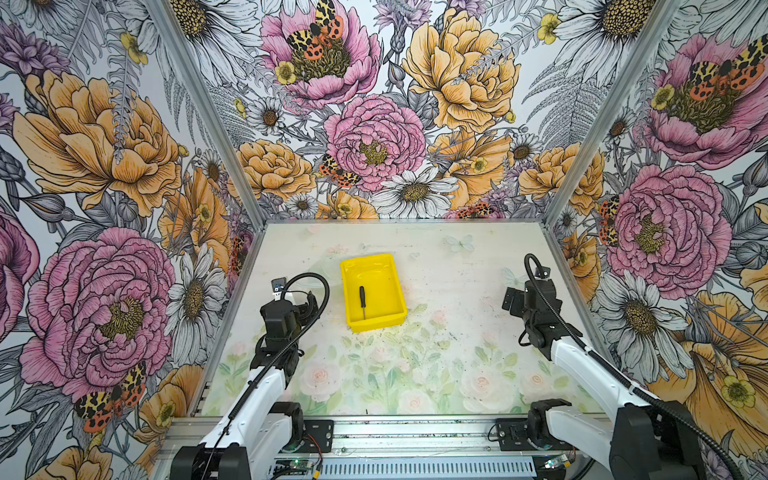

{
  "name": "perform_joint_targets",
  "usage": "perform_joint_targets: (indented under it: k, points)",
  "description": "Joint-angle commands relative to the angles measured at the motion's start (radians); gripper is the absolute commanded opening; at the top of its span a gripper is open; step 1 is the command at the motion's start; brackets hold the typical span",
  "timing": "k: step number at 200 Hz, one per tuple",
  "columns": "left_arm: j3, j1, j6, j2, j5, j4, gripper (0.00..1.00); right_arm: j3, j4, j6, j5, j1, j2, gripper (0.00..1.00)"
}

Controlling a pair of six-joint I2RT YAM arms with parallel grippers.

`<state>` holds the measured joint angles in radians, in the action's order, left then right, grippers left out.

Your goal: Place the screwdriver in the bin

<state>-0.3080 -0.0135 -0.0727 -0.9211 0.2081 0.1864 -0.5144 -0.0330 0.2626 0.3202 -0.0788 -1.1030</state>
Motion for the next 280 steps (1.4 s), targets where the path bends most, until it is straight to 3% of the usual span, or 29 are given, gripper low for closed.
perform_joint_targets:
  k: [1, 68, 181, 201, 236, 248, 261, 280]
  points:
    - [0.019, 0.022, -0.024, -0.052, -0.027, 0.122, 0.99, 0.039, 0.232, -0.126, -0.11, 0.005, -0.033, 1.0]
    - [-0.034, 0.049, -0.009, -0.23, -0.028, 0.254, 0.99, 0.108, 0.41, -0.16, -0.144, 0.058, -0.126, 1.0]
    - [-0.166, 0.053, 0.013, -0.499, -0.055, 0.436, 0.99, -0.015, 0.574, -0.17, -0.24, 0.103, -0.355, 1.0]
    - [-0.147, 0.053, 0.022, -0.543, -0.07, 0.529, 0.99, 0.012, 0.677, -0.174, -0.243, 0.108, -0.405, 0.99]
    - [-0.121, 0.03, 0.074, -0.589, -0.125, 0.609, 0.99, 0.017, 0.682, -0.172, -0.248, 0.109, -0.402, 1.0]
    - [-0.068, 0.029, 0.076, -0.633, -0.127, 0.762, 0.99, 0.022, 0.69, -0.17, -0.252, 0.112, -0.403, 0.99]
    - [-0.061, 0.026, 0.052, -0.616, -0.053, 0.741, 0.99, 0.039, 0.719, -0.167, -0.26, 0.115, -0.403, 1.0]
    - [-0.062, 0.018, 0.056, -0.622, -0.038, 0.752, 0.99, 0.088, 0.821, -0.168, -0.265, 0.119, -0.417, 1.0]
